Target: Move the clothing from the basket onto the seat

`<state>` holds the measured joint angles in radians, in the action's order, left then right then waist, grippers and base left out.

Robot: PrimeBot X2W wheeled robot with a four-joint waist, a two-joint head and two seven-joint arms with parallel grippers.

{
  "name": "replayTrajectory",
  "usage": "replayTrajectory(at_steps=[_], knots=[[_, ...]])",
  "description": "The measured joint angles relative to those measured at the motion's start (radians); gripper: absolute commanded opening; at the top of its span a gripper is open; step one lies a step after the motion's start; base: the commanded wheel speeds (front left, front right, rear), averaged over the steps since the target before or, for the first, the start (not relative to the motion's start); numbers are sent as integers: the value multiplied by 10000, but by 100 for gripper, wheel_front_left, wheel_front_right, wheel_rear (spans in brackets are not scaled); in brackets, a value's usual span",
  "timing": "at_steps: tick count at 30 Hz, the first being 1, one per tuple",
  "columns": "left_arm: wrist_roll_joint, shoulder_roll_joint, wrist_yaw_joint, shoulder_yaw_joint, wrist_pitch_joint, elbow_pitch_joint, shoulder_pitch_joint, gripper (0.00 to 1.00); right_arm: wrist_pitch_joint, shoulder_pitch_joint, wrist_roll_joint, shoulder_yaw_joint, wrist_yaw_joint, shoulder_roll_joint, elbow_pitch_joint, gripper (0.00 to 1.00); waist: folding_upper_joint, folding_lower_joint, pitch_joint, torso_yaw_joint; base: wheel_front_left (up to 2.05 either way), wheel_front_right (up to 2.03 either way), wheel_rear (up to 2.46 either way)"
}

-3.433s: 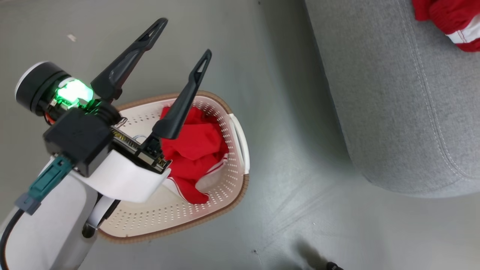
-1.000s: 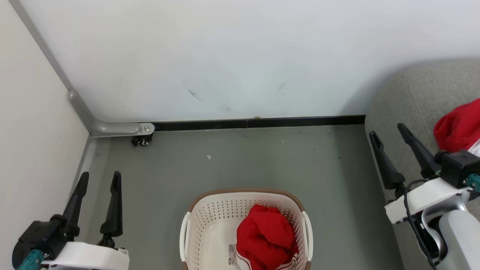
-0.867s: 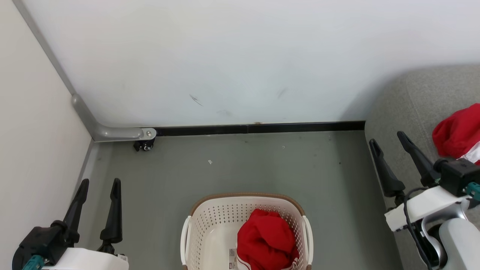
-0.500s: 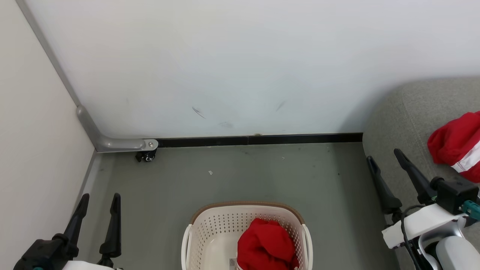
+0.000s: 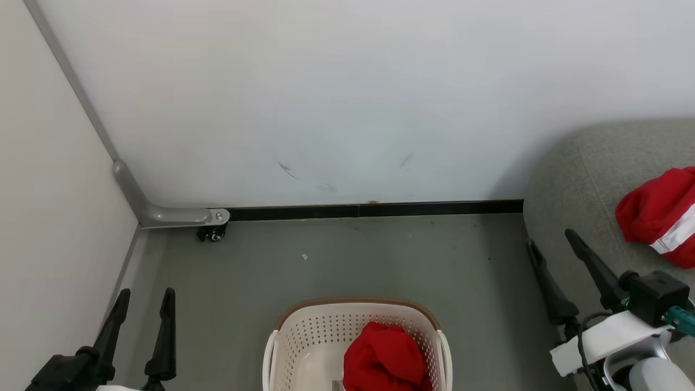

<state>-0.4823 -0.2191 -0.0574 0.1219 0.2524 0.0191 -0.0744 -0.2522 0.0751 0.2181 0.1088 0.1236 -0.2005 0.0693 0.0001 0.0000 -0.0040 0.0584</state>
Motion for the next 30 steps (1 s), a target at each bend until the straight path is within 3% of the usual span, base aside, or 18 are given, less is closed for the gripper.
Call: replayTrajectory(at_steps=[30], knots=[[464,257,616,-115,0,-82,-234,100,0,-329,2,4,0,-2,-245,100,0,0,206,-127,0,0,0]])
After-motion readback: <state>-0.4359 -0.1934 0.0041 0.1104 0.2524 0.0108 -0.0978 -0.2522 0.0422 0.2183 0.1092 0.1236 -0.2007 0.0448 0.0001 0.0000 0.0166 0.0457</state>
